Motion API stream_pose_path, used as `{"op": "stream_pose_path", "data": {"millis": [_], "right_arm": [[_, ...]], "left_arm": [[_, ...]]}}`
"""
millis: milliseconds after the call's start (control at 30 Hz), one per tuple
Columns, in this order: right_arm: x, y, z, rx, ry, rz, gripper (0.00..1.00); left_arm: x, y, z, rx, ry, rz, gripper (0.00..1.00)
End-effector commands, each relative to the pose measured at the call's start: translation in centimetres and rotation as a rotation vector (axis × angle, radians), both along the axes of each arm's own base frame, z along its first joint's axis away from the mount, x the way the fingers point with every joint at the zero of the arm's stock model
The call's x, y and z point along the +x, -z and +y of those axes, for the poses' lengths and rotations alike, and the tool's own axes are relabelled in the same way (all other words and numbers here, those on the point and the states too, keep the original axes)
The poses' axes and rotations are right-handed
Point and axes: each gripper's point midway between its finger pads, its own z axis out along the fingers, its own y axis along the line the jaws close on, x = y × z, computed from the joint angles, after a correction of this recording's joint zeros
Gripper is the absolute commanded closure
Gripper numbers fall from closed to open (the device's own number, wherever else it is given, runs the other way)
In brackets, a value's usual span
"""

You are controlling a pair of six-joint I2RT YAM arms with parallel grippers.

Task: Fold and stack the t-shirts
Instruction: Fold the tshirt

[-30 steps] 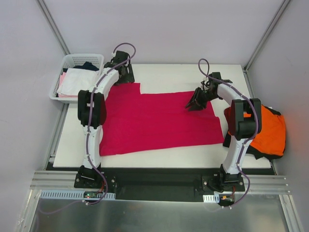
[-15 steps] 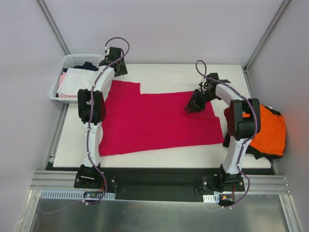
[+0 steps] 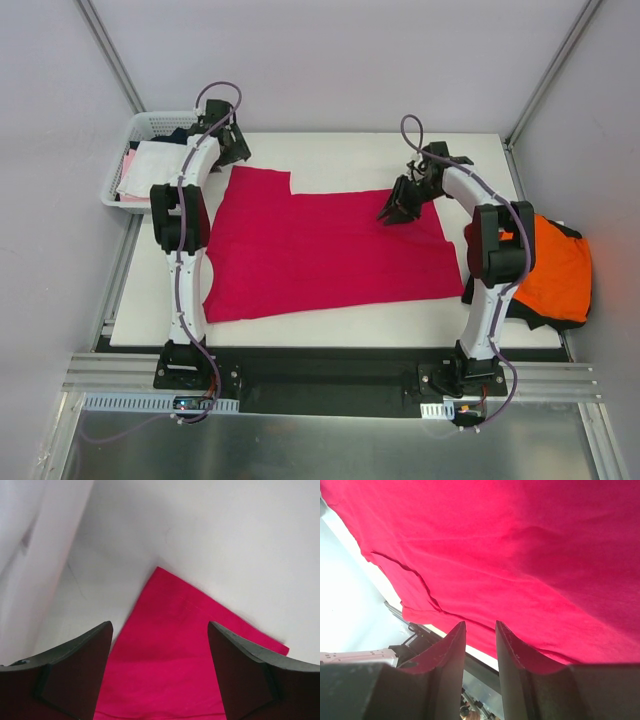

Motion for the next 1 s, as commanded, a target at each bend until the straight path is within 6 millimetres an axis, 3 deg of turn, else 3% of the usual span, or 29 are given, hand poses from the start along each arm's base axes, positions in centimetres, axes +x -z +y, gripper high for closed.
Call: {"op": "stream_pose_path", "data": {"millis": [0,333,533,633,733,833,967], "right_arm": [[0.2,-1.0,1.0,0.017,-0.017,-0.007,0.67],[-0.2,-1.8,1.2,0.004,-0.033,-0.026,0.67],[-1.3,-1.0,0.8,-0.016,-0.042,-0.005,0.67],[-1.5,-0.5,0.9,-0.012,-0.038,0.007,0.67],[-1.4,0.0,1.2,-0.003,-0.032,0.019,0.67],[-0.9,0.4,1.8,0.007,-0.029,0.025,0.67],[-0.1,0.6,3.1,0.020,-0.038,0.029,0.67]], "left_arm": [[-2.2,1.8,-1.0,-0.168,-0.004,0.121,0.23],[-2.9,3.0,-2.3,-0.237,0.016,0.163,0.25],[-2.7,3.5,-1.5,-0.202,-0.005,0.163,0.41],[-1.7,2.8,-2.1,-0.226,0.019,0.124,0.42],[0.5,1.0,-4.3,-0.332,0.093,0.027,0.39],[2.3,-1.6,-7.8,-0.527,0.163,-0.071,0.36],[3.4,-4.5,-12.7,-0.738,0.267,-0.149,0.32]]}}
